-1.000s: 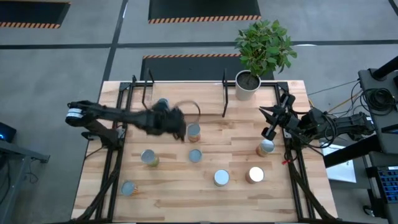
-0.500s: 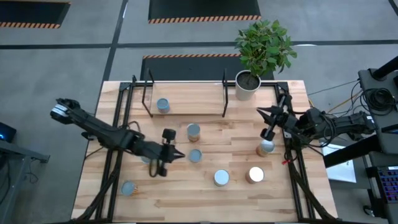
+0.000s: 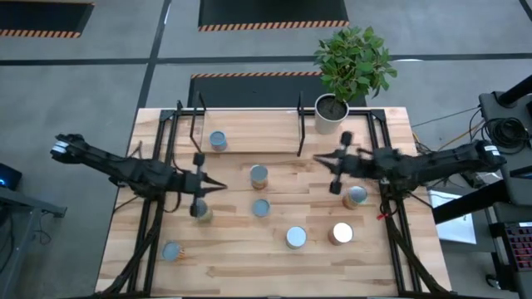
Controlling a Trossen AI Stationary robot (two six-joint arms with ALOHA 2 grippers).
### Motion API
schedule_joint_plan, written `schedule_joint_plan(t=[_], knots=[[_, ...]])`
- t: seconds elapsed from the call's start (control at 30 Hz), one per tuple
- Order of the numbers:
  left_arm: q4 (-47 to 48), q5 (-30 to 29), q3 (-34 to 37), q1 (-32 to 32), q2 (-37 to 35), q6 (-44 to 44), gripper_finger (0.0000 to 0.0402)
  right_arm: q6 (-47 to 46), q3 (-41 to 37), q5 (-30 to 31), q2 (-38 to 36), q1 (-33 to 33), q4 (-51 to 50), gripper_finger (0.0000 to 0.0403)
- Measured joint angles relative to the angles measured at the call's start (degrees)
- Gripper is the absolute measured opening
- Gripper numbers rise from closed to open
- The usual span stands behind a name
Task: Pick and place cans onto a shelf
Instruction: Put the top canned corn on the shelf
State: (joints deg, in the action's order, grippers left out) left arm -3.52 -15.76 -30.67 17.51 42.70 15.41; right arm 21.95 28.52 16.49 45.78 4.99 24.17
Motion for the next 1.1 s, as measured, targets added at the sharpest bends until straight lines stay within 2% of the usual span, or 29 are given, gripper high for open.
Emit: schedule_joint_plan(t=[0.23,0.5,0.7,1.1], knots=[[-0.58,-0.14,3.21,-0.08,-7.10,5.11,0.0000,-5.81,6.64,-0.19,4.76,0.65,-13.62,0.0018],[-2.74,-0.16,9.54,-0.15,-13.14,5.74,0.0000,-15.58,13.33,0.06,7.19,3.51,-29.28,0.0018],[-3.36,-0.16,11.36,-0.17,-18.03,7.39,0.0000,-20.50,17.65,0.01,10.20,5.51,-34.89,0.0018],[-1.40,-0.18,11.31,-0.17,-20.31,8.27,0.0000,-33.03,31.99,0.00,21.16,7.74,-56.99,0.0018]])
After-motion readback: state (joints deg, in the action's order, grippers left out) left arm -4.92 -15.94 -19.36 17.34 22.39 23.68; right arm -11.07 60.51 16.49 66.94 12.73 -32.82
